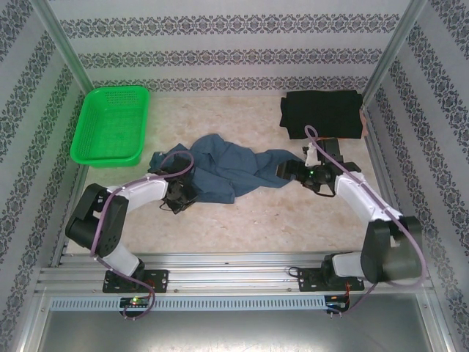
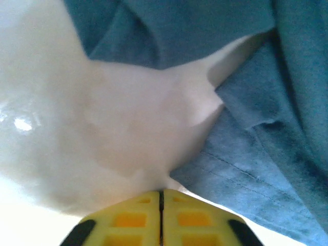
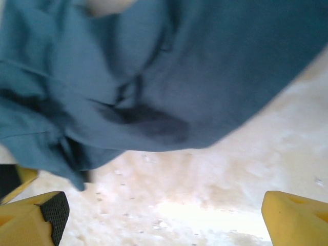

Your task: Fold and stack the t-shirts

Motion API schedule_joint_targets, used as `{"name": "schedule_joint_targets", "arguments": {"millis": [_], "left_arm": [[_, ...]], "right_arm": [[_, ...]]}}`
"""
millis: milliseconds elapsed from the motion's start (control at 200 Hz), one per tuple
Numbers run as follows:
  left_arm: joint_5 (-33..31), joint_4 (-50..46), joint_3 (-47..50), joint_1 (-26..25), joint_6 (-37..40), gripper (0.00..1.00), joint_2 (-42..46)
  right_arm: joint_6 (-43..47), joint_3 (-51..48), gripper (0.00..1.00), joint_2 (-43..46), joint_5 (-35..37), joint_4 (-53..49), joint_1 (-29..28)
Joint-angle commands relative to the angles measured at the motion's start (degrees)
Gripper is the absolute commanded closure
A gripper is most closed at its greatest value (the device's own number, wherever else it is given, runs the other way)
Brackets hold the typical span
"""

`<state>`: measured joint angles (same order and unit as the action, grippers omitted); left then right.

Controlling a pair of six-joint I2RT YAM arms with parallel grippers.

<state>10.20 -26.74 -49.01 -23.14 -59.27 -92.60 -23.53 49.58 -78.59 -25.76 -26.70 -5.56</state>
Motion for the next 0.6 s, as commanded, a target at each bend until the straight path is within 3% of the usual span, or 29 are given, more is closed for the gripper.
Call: {"name": "schedule_joint_targets", "arguments": {"millis": [0, 140, 365, 595], "left_arm": [[-3.26, 17.06, -2.72, 0.11, 3.76, 1.00, -3.69], [-5.14, 13.45, -4.25, 0.06, 6.44, 1.00, 0.57], [-6.01, 11.88, -2.15, 0.20, 6.57, 1.00, 6.44], [-3.81, 12.25, 1.66, 0.43, 4.11, 1.00, 8.87]], "right_arm": [[1.76, 3.25, 0.06, -6.65, 2.74, -5.32, 0.39], [0.82, 5.50, 0.08, -13.01, 7.87, -4.58, 1.43], [-0.45, 10.54, 0.10, -19.06, 5.99, -0.75, 2.13], [0.28, 11.54, 0.11, -19.81, 5.78, -1.71, 2.73]]}}
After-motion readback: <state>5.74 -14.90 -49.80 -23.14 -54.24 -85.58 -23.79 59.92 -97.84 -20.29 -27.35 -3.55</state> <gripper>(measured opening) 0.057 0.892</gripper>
